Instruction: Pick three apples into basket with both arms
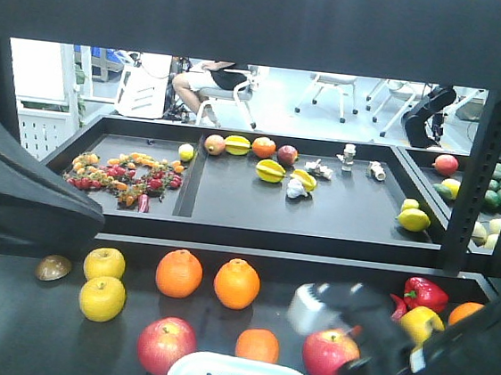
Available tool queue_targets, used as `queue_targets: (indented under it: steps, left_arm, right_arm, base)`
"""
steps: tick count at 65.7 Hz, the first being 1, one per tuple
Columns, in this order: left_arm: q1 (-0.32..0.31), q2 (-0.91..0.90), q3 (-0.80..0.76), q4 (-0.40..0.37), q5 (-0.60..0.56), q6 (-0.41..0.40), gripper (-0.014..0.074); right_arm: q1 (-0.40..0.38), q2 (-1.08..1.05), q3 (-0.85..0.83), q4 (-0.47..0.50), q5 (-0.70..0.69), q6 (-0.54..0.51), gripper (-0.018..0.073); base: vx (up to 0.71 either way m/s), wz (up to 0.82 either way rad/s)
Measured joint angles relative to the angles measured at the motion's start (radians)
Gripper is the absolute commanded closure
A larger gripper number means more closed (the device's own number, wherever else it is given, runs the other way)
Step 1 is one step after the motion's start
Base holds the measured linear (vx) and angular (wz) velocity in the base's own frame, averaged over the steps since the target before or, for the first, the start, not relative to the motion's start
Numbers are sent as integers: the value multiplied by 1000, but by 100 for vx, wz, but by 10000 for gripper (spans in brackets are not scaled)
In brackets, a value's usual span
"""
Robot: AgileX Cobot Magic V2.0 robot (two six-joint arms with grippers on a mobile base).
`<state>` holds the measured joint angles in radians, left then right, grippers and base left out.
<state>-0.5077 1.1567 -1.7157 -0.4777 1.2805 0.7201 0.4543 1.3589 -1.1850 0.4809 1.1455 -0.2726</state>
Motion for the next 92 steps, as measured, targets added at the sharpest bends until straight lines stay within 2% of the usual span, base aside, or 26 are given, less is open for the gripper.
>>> queue_targets:
  steps: [9,18,30,44,52,61,67,74,80,92]
  left_arm:
    - [0,0,0,0,0,0,604]
    - [0,0,0,0,0,0,604]
    - [0,0,0,0,0,0,604]
    - [0,0,0,0,0,0,604]
    - [0,0,0,0,0,0,604]
    - [0,0,0,0,0,0,604]
    - [0,0,0,0,0,0,604]
    - [0,0,0,0,0,0,604]
    - [0,0,0,0,0,0,604]
    - [0,0,0,0,0,0,604]
  right_arm:
    - [-75,-21,-73,-203,81,111,562]
    - [-221,-27,-87,-360,91,145,561]
    - [-431,18,-89,-393,96,135,559]
    - [-565,148,-89,-399,94,74,513]
    - [-592,211,-89,-404,88,63,421]
    - [-594,262,-89,-406,82,60,231]
    - [-594,281,-89,-406,55,60,71]
    - [-594,289,-89,-406,18,60,-52]
    - [-594,296,-89,-413,-11,71,-99]
    - [-594,347,-89,-467,-30,101,-83]
  base:
    - [0,0]
    - [0,0]
    - [0,0]
    - [0,0]
    - [0,0]
    - [0,0]
    - [0,0]
    - [0,0]
    - [0,0]
    - [0,0]
